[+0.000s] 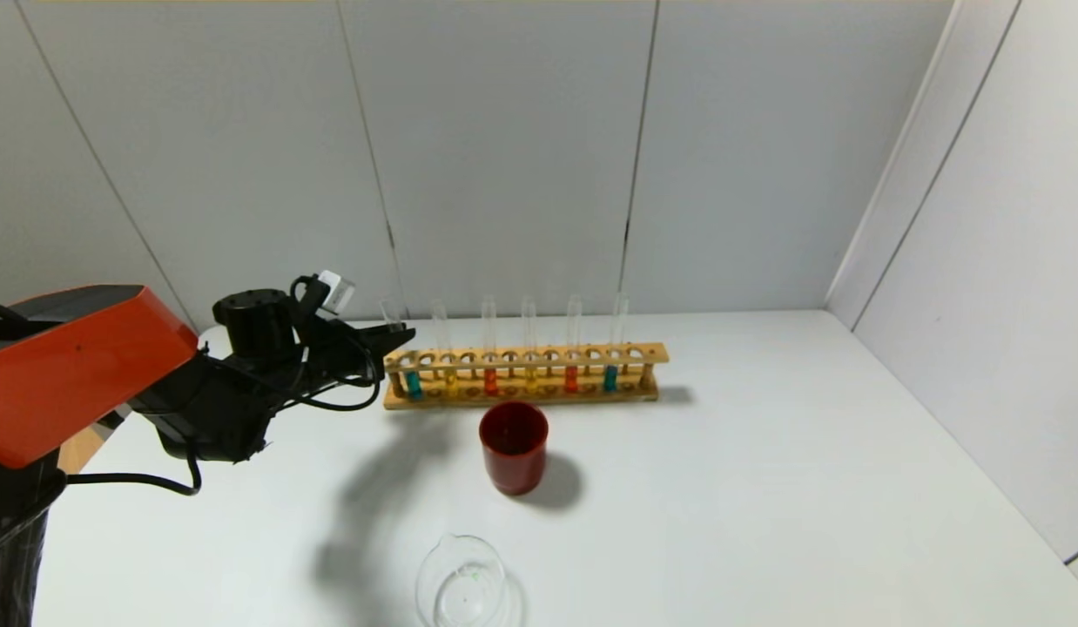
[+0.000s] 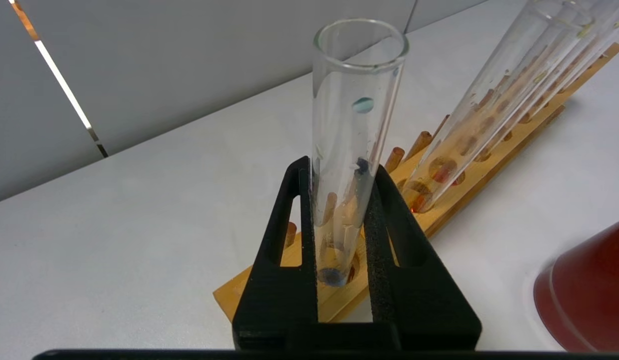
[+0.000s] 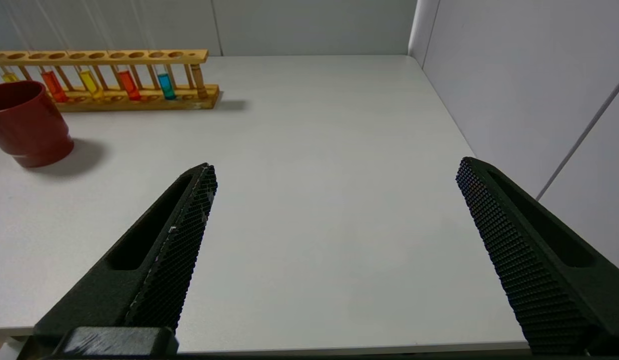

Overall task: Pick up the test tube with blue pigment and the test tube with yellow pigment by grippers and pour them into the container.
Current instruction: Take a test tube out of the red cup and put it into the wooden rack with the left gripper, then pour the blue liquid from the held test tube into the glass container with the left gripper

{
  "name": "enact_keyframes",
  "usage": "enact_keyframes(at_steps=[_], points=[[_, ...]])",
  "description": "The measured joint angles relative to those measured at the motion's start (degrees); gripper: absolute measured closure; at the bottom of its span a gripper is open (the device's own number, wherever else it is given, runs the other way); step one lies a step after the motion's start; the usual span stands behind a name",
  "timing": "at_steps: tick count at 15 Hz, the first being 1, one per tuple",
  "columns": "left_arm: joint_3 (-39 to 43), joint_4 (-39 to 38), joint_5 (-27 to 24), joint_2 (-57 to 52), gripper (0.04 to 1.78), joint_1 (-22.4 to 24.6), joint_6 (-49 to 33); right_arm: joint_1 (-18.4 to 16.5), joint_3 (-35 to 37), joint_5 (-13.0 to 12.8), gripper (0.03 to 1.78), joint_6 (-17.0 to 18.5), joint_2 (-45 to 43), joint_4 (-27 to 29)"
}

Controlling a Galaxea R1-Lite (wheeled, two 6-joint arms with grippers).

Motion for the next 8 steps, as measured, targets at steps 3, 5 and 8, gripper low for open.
enact_keyframes(at_steps=[3,5,8], points=[[0.0,0.13,0.11,-0.15,1.51,-0.2,0.0,0.05,0.0,0.0,0.06,0.0,0.0,0.0],[-0.06,0.2,0.15,-0.48,1.51,-0.22,-0.05,0.02,0.0,0.0,0.06,0.0,0.02,0.0],[-0.32,0.41,0.15,-2.05,1.51,-0.22,-0.05,0.02,0.0,0.0,0.06,0.0,0.02,0.0]])
